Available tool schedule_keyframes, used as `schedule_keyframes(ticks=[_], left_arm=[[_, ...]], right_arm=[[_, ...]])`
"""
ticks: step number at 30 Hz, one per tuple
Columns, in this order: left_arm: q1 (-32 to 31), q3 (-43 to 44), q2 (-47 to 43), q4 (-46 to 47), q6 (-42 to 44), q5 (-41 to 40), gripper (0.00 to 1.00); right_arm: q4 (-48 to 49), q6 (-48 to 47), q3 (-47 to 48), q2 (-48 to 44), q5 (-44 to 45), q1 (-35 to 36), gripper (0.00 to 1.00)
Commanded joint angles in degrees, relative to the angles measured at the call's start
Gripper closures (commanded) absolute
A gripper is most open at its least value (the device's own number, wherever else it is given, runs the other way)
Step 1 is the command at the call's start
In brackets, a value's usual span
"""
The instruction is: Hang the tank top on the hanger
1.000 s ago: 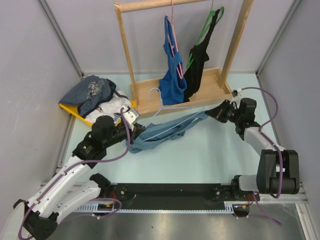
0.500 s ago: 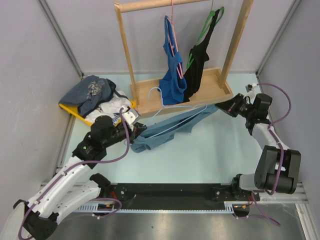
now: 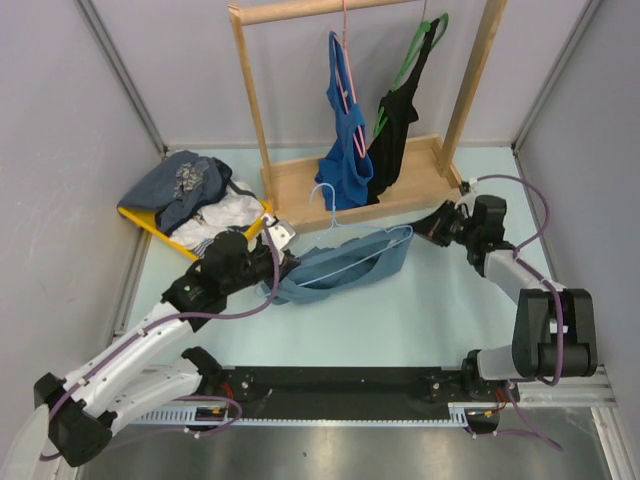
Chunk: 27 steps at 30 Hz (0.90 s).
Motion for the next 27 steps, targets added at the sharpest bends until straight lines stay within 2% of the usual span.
schedule_keyframes(ticks=[1,2,5,6,9,11,15,20,27], left_arm=[[-1.0,-0.2,2.3,1.7,-2.0,-6.3,1.0],[-1.1,-0.2,3.0,1.6,-2.5,-6.9,1.0],[-1.0,-0.3,4.1,1.4,-3.2,-8.8,1.0],[-1.1,-0.3,4.8,1.4,-3.3,-9.3,1.0],[-1.1,-0.1,5.8,1.1,-3.7,-10.4,1.0],[-1.0,0.0,6.1,1.0,-3.8,-10.2,1.0],[-1.0,0.5,6.9,0.6,-4.1,-10.9,1.0],[-1.0,0.7,6.8,0.2,-4.0,-12.3,1.0],[-1.0,0.8,6.6,-0.1,-4.0,-12.2,1.0]], right_arm=[[2.7,-2.1,-2.8,1.6,10.2,3.1,1.0],[3.0,-2.3,-2.6,3.2,10.4,3.5,1.0],[3.4,-2.4,-2.0,4.9,10.7,5.2,0.83],[3.5,-2.6,-2.1,5.1,11.1,5.5,0.64],[3.4,-2.6,-3.5,4.8,12.7,5.6,0.33],[3.1,-2.4,-5.2,4.4,13.3,4.3,0.24],[4.2,-4.8,-8.5,0.8,11.3,4.8,0.22],[1.3,-13.6,-9.8,-3.1,17.8,17.5,0.22],[2.0,-17.6,-8.9,-0.8,20.2,23.3,0.22]])
